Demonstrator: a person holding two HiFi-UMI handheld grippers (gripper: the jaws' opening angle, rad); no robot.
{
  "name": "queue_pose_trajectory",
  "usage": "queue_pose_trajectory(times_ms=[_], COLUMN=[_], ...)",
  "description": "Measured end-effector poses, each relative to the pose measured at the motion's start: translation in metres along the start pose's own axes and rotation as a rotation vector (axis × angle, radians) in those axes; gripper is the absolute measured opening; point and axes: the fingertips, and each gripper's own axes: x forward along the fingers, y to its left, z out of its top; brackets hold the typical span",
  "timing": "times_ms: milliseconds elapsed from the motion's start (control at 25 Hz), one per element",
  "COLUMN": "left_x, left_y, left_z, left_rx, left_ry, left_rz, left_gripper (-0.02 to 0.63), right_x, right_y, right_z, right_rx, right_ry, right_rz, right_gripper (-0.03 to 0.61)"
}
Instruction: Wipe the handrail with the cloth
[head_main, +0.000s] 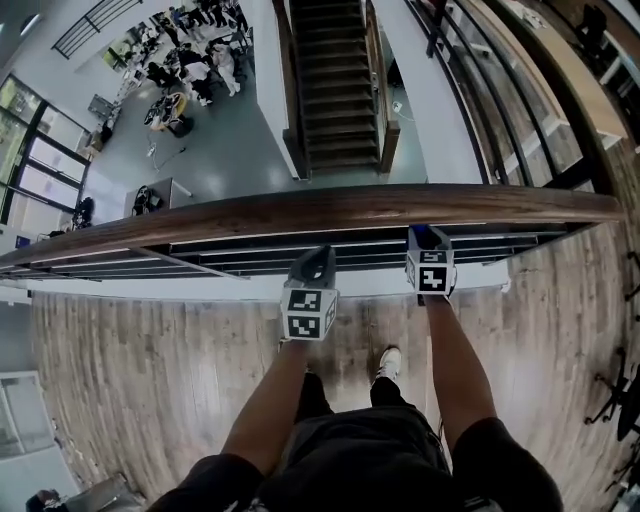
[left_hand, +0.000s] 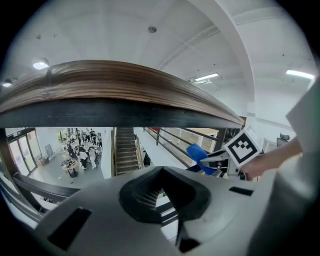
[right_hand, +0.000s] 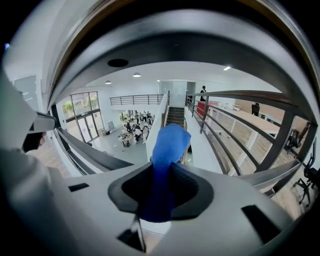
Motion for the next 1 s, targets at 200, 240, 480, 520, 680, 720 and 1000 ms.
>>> queue_pose_trajectory(times_ms=[200,240,480,520,680,720,1000], left_x=[0.024,0.032,0.074,0.080,0.105,0.111,0.137], left_y=[-0.046,-0.060,-0.139,-0.151,-0.195,-0.203,-0.281], left_z=[0.008,0.008,0.013,0.014,0.019,0.020,0.015], left_rx=[0.019,0.023,0.097,0.097,0.103,0.105,0.136], left_ry=[0.013,0.017,0.035,0.037,0.041,0.043,0.079], left_rz=[-0.046,-0.055,-0.143,-0.155,-0.193,-0.198,-0.287], left_gripper=[0.005,0.005,0.005,0.005,0.005,0.005,0.005], right_x=[-0.012,-0.013,-0.028,-0.031,-0.042,-0.042,-0.057], right_y=[-0.034,-0.048,-0.135,-0.152,-0.214,-0.225,-0.301], right_z=[0.002,-0.002,-0.019,-0.023,-0.040,-0.042,-0.060], right_rx=[-0.041,-0.041,0.019,0.028,0.071,0.084,0.076], right_ry=[-0.001,0.006,0.002,0.003,0.004,0.004,0.029], right_rz=[-0.043,-0.048,-0.111,-0.125,-0.172,-0.176,-0.226], right_gripper=[0.106,0.106,0.106,0.104,0.104,0.106,0.104])
